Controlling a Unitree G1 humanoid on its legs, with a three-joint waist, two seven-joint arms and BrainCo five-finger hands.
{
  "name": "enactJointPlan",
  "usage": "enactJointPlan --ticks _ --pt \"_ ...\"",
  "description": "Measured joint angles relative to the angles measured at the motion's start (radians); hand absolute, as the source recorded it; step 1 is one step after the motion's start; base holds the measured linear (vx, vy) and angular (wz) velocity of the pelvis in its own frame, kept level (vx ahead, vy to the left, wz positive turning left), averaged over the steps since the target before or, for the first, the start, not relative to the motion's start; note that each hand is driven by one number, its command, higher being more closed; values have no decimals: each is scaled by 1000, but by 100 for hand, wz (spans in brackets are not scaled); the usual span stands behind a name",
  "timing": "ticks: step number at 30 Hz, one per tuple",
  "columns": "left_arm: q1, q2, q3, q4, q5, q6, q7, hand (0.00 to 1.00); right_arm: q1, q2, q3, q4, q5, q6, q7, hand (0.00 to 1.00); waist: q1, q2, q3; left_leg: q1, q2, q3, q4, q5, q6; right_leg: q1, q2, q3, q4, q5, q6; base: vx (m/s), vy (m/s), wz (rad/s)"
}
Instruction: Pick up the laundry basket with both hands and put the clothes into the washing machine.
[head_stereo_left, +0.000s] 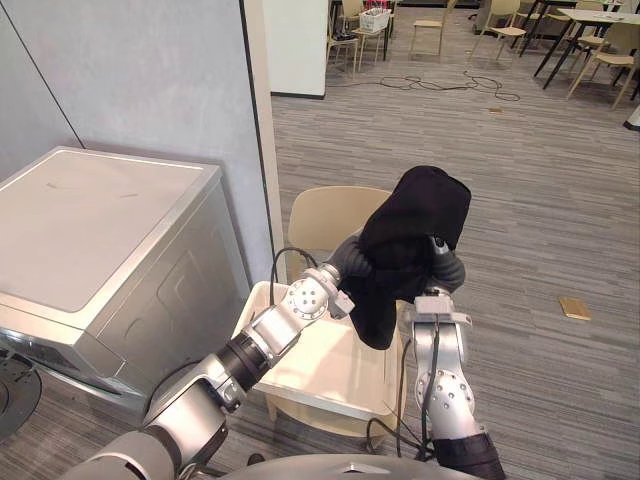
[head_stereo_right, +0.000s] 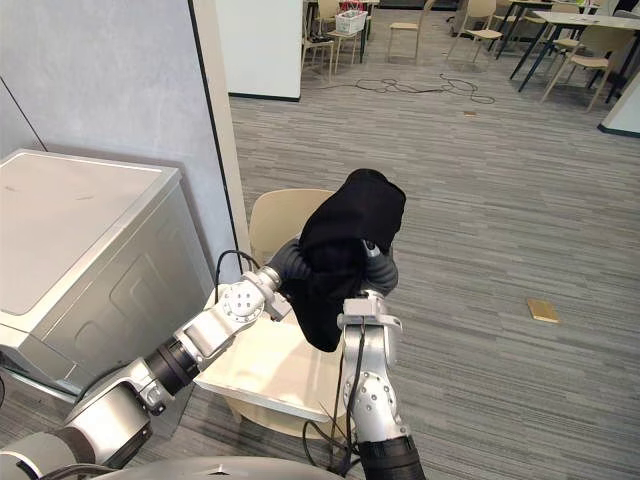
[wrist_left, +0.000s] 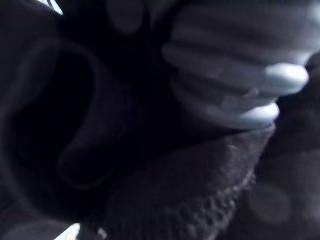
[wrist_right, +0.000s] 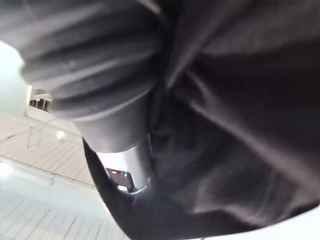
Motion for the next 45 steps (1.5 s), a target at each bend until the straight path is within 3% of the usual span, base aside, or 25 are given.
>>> enactJointPlan --ticks 5,9,21,26,29,31,36,39,45 --pt "124 49 118 -92 -40 -1 -53 100 198 -153 -11 34 -5 150 129 0 14 -10 -1 -1 0 -7 0 0 0 0 1 -6 7 -1 2 6 -2 3" --pt "225 88 277 -174 -42 -3 -63 100 286 -168 -51 34 -31 199 195 0 12 -13 1 -1 1 -7 0 -4 -1 -1 1 -3 7 -8 0 0 0 0" --pt "491 118 584 -289 -129 -26 -38 100 365 -112 -167 29 -42 241 267 0 11 -34 -4 -16 -2 4 0 -14 -6 -20 -4 3 8 -9 0 6 1 -1" --pt "687 91 718 -357 -223 -47 -39 100 358 -16 -468 229 -87 233 258 0 5 -38 -9 -14 -3 14 0 -18 -2 -20 -6 4 9 -8 0 38 0 -2" --pt "779 56 741 -358 -260 -57 -47 100 335 33 -600 393 -121 227 221 0 7 -35 -15 -14 -3 14 0 -20 -1 -20 -6 3 9 -11 2 11 0 0" --pt "847 16 741 -347 -289 -57 -68 100 312 75 -703 562 -128 200 162 0 15 -31 -17 -13 -3 14 0 -23 -4 -17 -7 2 9 -16 -4 0 0 0" --pt "883 -60 762 -152 -324 -67 -88 100 327 149 -801 823 -116 162 106 0 36 -34 -10 39 2 12 0 -38 -7 47 -8 -9 15 -22 1 -7 -1 2" --pt "888 -109 815 7 -372 -66 -89 100 330 187 -889 1019 -105 155 101 0 39 -25 -7 63 6 17 0 -45 -2 62 -11 -31 47 -65 0 -66 -2 21" --pt "873 -121 957 377 -465 -50 -107 100 317 199 -982 1242 -103 201 72 0 47 -26 -6 71 4 61 -1 -45 -2 74 -23 -57 54 -79 1 -11 6 8"
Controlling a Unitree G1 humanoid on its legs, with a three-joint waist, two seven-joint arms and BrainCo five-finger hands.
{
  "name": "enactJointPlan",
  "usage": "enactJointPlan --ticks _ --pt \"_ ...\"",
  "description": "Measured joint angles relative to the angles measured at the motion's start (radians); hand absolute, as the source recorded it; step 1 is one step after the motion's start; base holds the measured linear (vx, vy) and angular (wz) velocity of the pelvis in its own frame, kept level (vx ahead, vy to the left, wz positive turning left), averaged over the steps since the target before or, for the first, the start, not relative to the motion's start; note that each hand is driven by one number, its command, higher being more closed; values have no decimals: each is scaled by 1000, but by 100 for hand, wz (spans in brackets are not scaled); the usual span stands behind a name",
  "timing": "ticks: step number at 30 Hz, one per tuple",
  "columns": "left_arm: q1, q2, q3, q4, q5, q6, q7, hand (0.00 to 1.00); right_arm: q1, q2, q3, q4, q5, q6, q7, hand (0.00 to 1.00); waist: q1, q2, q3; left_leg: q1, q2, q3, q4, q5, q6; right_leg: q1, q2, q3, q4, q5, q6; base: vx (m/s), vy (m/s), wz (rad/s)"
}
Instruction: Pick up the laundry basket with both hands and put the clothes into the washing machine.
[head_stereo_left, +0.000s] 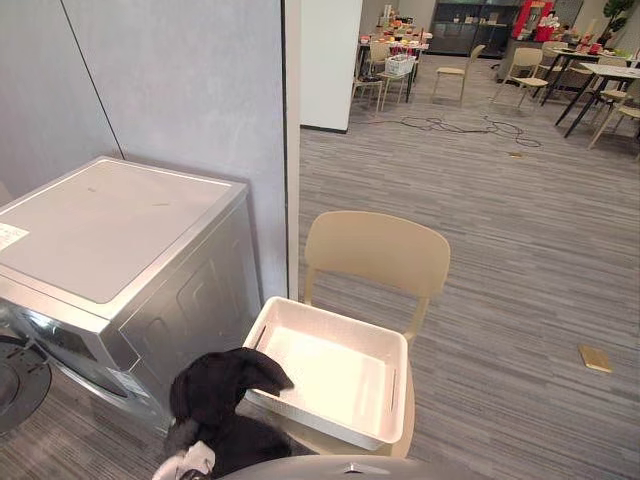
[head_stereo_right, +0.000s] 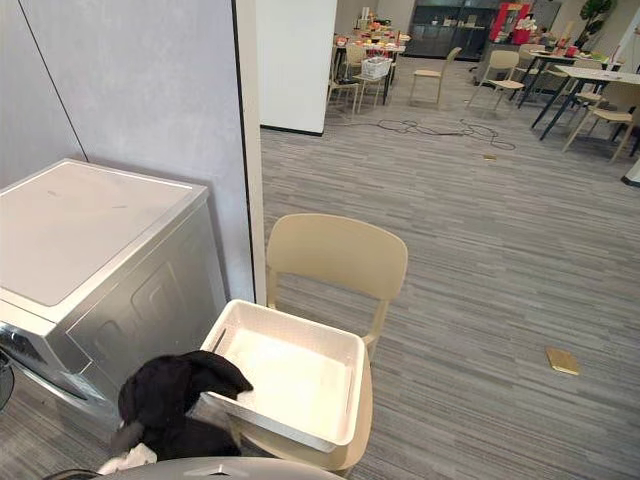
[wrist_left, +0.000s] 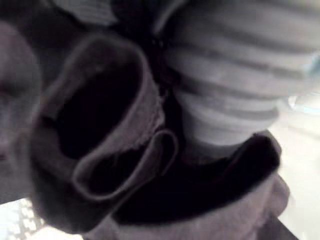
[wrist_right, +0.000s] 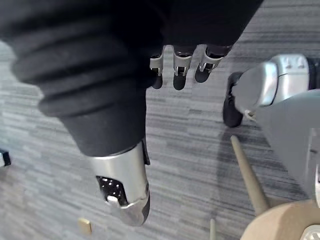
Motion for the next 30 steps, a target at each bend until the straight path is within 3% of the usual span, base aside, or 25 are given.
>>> enactJointPlan --ticks 5,9,26,30 --pt "-65 6 210 314 -49 7 -1 100 -76 -8 -81 105 6 12 -1 0 0 -2 2 2 -11 4 0 -3 4 5 -10 3 -13 0 0 26 17 -1" --pt "-68 12 275 385 -67 20 -1 100 -149 -22 -106 166 34 7 -1 0 0 -6 10 8 -14 1 0 -6 7 7 -14 4 -18 0 0 62 4 1" --pt "-132 35 251 449 -87 19 0 100 -279 -63 39 240 26 -7 2 0 1 -26 93 112 -26 -15 1 -41 -2 113 -18 -3 -12 -25 7 59 -14 0" --pt "-138 37 224 439 -87 15 -5 100 -283 -66 106 237 -1 -7 3 0 3 -28 123 79 -22 -76 25 -38 -4 128 -12 -61 3 -45 -1 -25 -50 44"
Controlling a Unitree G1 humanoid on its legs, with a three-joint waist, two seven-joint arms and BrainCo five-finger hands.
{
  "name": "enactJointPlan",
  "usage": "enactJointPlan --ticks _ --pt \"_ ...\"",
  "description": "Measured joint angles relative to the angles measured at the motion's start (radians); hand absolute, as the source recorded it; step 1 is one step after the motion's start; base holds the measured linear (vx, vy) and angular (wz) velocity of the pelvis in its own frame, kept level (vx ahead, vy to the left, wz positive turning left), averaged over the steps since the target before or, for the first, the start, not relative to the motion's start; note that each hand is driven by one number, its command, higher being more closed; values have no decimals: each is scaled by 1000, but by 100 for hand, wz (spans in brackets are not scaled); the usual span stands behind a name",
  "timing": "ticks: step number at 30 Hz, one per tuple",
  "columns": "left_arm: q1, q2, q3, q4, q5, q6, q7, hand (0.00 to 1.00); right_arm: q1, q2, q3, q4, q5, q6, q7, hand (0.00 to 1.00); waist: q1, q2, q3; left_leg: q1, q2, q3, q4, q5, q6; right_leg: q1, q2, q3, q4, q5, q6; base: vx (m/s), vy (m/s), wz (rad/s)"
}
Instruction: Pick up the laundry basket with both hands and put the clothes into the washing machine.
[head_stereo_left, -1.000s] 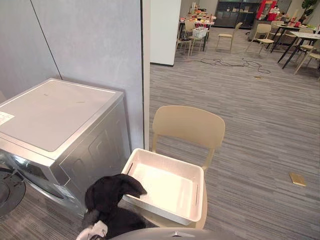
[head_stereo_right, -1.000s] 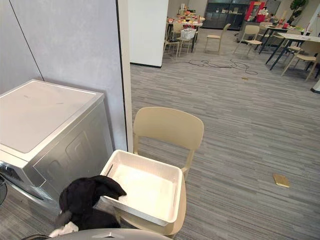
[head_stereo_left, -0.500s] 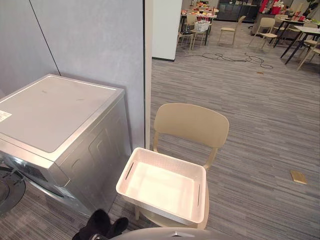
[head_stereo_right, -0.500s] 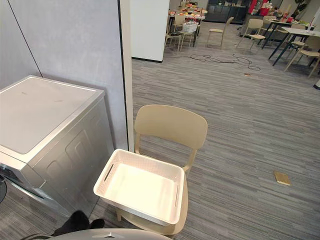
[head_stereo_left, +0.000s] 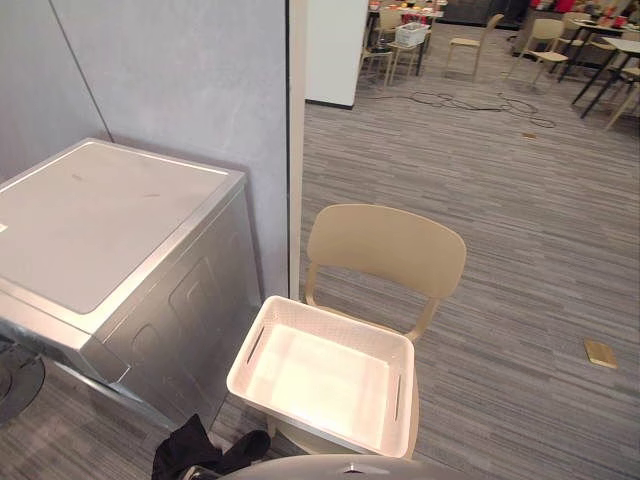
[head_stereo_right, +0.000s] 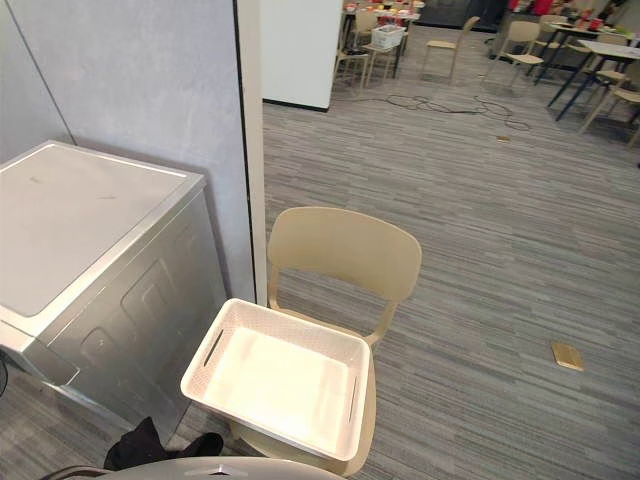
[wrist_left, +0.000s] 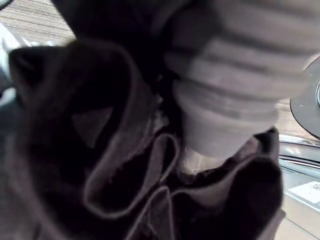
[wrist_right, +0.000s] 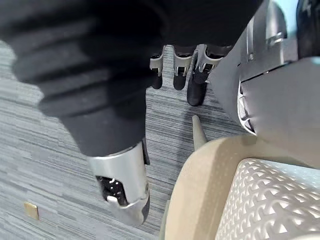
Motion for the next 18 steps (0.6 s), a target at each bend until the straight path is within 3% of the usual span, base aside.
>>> enactJointPlan --ticks 2,3,6,7,8,9,10,11,12,14,15,16,17,18 --pt "-5 -12 2 -49 1 -1 -8 100 -20 1 26 -21 -16 -1 0 0 8 16 44 -61 4 -75 48 1 -1 -12 1 -75 46 -26 -8 -55 -66 94" --pt "-8 -19 4 -71 0 -1 -8 100 -23 3 48 -50 -16 -2 0 0 12 10 62 -72 6 -95 54 9 -2 -17 0 -103 70 -38 -11 -90 -44 95" --pt "-17 -59 32 -101 0 -3 -4 100 -46 -6 114 -121 -16 -9 -2 0 23 39 106 -134 9 -152 65 36 1 -68 -18 -179 163 -70 -17 -113 -30 64" --pt "-27 -73 41 -110 1 -4 -1 100 -68 -18 126 -126 -15 -19 -1 0 23 46 107 -159 16 -131 55 2 3 -92 -32 -199 182 -70 -18 -114 24 61" --pt "-39 -72 51 -111 1 -8 4 100 -96 -8 129 -128 -14 -27 -2 0 23 18 120 -205 25 -54 176 -46 36 -108 -69 -221 192 -69 -19 -56 61 55" --pt "-42 -73 51 -110 1 -7 5 100 -102 -14 127 -150 -13 -34 -3 0 25 19 123 -244 52 -13 399 -103 65 -114 -102 -242 225 -69 -19 -44 92 46" --pt "-39 -76 50 -110 1 -7 6 100 -99 -17 125 -159 -13 -36 -3 0 23 24 121 -238 73 -3 478 -129 60 -110 -115 -251 241 -69 -19 -61 120 36" --pt "-35 -79 45 -108 1 -9 6 100 -95 -25 119 -158 -12 -43 -3 0 11 37 113 -213 131 8 597 -183 42 -101 -129 -268 269 -69 -19 -74 147 24" --pt "-35 -77 39 -107 1 -11 7 100 -95 -29 117 -156 -12 -44 -4 0 5 42 111 -199 167 8 644 -203 33 -97 -131 -273 278 -69 -19 -76 240 28" --pt "-44 -52 6 -101 9 -24 13 100 -76 -30 104 -152 -12 -44 -5 0 -7 55 97 -183 300 -4 689 -228 1 -120 -148 -277 343 -69 -19 -1 353 32" --pt "-52 -42 -10 -102 15 -24 13 100 -73 -33 91 -149 -12 -45 -5 0 -5 61 87 -182 277 -3 671 -256 -21 -136 -159 -279 362 -64 -14 30 403 53" --pt "-60 -5 -53 -112 23 -28 15 100 -71 -18 59 -93 -12 -39 -5 0 -15 23 70 -189 220 -8 624 -282 -22 -167 -182 -278 361 -63 -6 13 331 69" --pt "-76 35 -93 -112 24 -31 16 100 -61 -10 58 -33 -14 -27 -8 0 -23 -5 54 -205 193 -41 586 -292 -38 -164 -163 -263 313 -62 -6 13 283 81" --pt "-85 46 -110 -111 24 -31 17 100 -52 -7 54 -17 -14 -22 -13 0 -26 -10 54 -209 181 -52 574 -299 -50 -149 -155 -268 287 -49 -12 38 282 81"
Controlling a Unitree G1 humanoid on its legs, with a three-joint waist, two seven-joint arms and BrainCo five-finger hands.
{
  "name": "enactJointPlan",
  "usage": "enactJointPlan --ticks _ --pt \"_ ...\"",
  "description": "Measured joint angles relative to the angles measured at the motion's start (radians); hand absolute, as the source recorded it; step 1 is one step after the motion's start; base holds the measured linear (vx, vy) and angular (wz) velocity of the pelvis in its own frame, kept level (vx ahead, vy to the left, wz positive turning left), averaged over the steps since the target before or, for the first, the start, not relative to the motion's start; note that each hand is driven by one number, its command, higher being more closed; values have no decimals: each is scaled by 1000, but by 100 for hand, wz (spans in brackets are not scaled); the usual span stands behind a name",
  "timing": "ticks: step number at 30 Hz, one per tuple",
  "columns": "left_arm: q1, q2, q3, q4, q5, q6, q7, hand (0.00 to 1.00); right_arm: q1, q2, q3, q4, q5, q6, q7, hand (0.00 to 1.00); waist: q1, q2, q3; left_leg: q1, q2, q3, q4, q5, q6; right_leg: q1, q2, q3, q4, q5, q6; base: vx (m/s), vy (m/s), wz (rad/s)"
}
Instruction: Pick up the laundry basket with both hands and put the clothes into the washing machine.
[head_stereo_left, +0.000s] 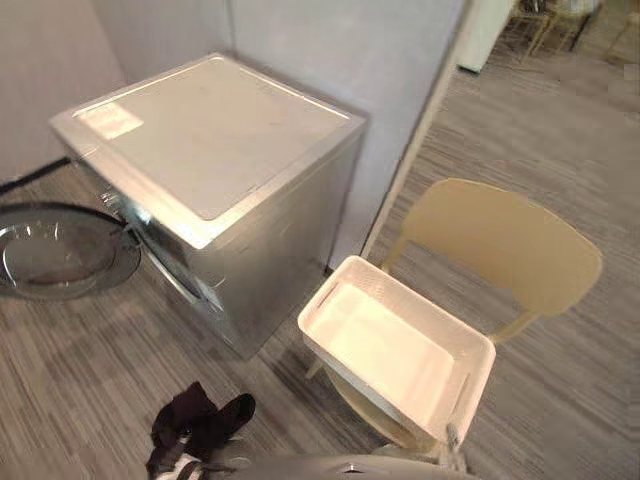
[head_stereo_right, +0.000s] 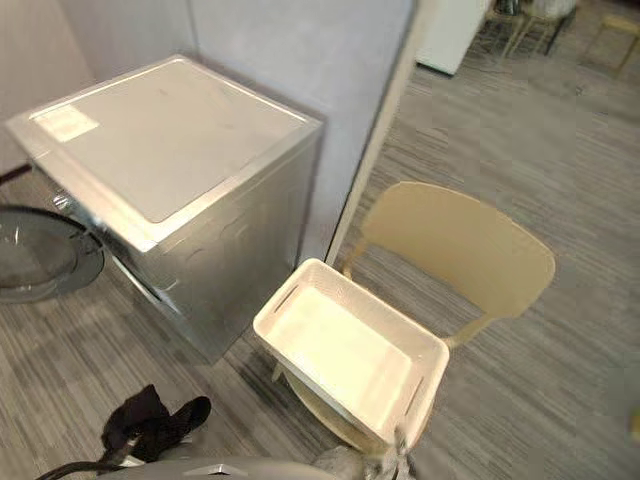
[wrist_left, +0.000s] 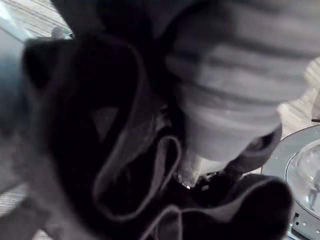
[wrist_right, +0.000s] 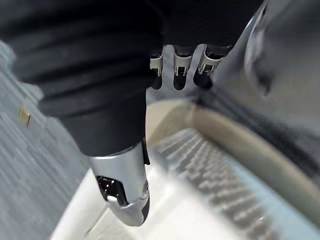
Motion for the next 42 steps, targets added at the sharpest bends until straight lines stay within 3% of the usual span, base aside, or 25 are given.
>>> enactJointPlan --ticks 1,2,5,7,8,9,12,14,15,16,19,20,23,25,28,30,31,33,34,35,36,38,39,41,42 --pt "-15 2 -25 -1 4 0 -1 100 9 2 -38 25 -1 2 -10 0 -2 6 3 9 -14 -4 -25 -17 -28 26 -10 -17 -21 51 31 38 257 73" --pt "-19 1 -47 0 18 0 -1 100 24 11 -71 30 -1 6 -23 0 -4 10 2 28 -37 -7 -58 -18 -29 42 -29 -26 -23 84 31 46 273 60" --pt "6 -5 -101 1 29 2 -13 100 49 7 -100 29 1 22 -30 0 6 34 -16 86 -80 -3 -145 -16 -25 54 -69 -20 -25 157 34 4 251 19" --pt "12 -7 -124 4 48 3 -15 100 48 4 -97 26 0 22 -30 0 10 28 -26 104 -110 2 -196 -1 -2 50 -97 -20 -24 180 34 -27 157 10" --pt "15 -7 -135 12 79 6 -16 100 49 -2 -96 24 -1 25 -31 0 15 40 -23 114 -135 2 -240 16 13 36 -118 -19 -15 200 25 -32 135 14" --pt "18 -7 -135 15 85 6 -16 100 48 -4 -95 24 -1 25 -30 0 17 32 -28 117 -141 3 -253 26 19 29 -124 -16 -7 212 23 -50 149 14" --pt "37 1 -169 25 100 7 -14 100 33 -12 -39 17 0 26 -29 0 18 47 -28 125 -156 -12 -332 78 40 -29 -124 45 54 273 -55 -49 101 18" --pt "37 12 -203 25 99 7 -12 100 30 -16 22 13 1 21 -24 0 13 57 -17 129 -142 -46 -363 106 44 -60 -66 160 109 177 -58 -30 13 43" --pt "36 30 -217 31 99 6 -12 100 33 -14 66 6 4 21 -20 0 5 44 -17 131 -125 -76 -374 121 35 -60 43 230 136 56 -67 -84 -155 57" --pt "30 35 -217 48 100 6 -11 100 40 -13 99 11 5 20 -6 0 4 27 -18 131 -132 -91 -382 134 28 -39 113 251 93 -26 -71 -73 -153 48" --pt "18 26 -210 61 120 9 -12 100 27 -6 91 16 2 22 21 0 6 11 -17 110 -136 -132 -412 170 3 6 165 360 -36 -83 -55 -132 -143 40" --pt "4 34 -198 67 135 10 -14 100 27 -2 67 24 -1 23 20 0 5 -8 -17 109 -138 -153 -446 206 -10 26 186 412 -102 -115 -24 -73 -186 42" --pt "-13 13 -152 90 138 16 -11 100 22 3 -35 22 -2 21 18 0 -1 4 -13 120 -127 -175 -511 248 32 19 204 381 -102 -95 -26 -79 -164 26" --pt "-10 -5 -128 90 137 18 -9 100 28 -5 -52 21 -2 22 14 0 6 17 -18 141 -123 -172 -544 262 32 26 209 378 -112 -89 -27 -4 -51 0" --pt "-10 -5 -104 88 138 18 -6 100 6 1 -52 18 -2 22 14 0 19 13 -15 144 -129 -152 -541 263 11 26 204 385 -118 -82 -20 21 14 -10" --pt "-20 -3 -100 72 138 18 -7 100 -9 9 -22 17 -2 22 14 0 20 8 6 69 -148 -151 -389 206 -8 25 186 382 -97 -82 -19 15 84 20" --pt "-26 -10 -79 39 138 19 -7 100 -16 6 11 -2 0 22 18 0 18 5 23 -25 -161 -150 -218 168 -11 23 175 370 -73 -83 -17 -24 120 51" --pt "-29 -22 -55 -2 135 17 -9 100 -14 11 33 -23 0 21 20 0 26 7 53 -107 -156 -119 -31 155 -4 43 150 356 -40 -83 -18 -26 167 47" --pt "-27 -26 -55 0 135 14 -12 100 -11 13 33 -26 0 21 20 0 39 -1 61 -112 -157 -84 -3 153 2 61 133 365 -38 -83 -18 -40 207 8" --pt "-21 -21 -53 1 132 11 -11 100 -12 18 30 -24 0 23 20 0 53 -16 58 -116 -159 -64 21 110 43 55 111 375 -48 -85 -18 -58 268 -21" --pt "-18 -23 -50 5 115 10 -11 100 -21 14 29 -29 -1 22 22 0 58 -5 60 -134 -124 -56 93 59 66 52 104 395 -61 -85 4 -74 288 -31" --pt "-7 -17 -48 10 103 10 -10 100 -24 6 28 -23 -2 24 21 0 48 -2 62 -152 -70 -71 129 26 66 48 90 407 -59 -90 7 -47 269 -8" --pt "-4 -12 -43 10 94 7 -8 100 -21 -5 24 -16 -3 25 20 0 38 -5 61 -179 -14 -125 127 20 61 34 68 420 -46 -103 23 -38 319 12" --pt "-6 -6 -38 13 71 -6 1 100 -3 -33 6 21 -13 22 19 0 24 1 58 -202 64 -222 49 25 61 4 16 442 0 -136 78 11 583 13" --pt "-1 -4 -42 35 58 -10 6 100 21 -56 5 29 -22 21 17 0 18 18 47 -196 86 -230 33 22 69 13 -22 455 10 -157 113 113 656 17"
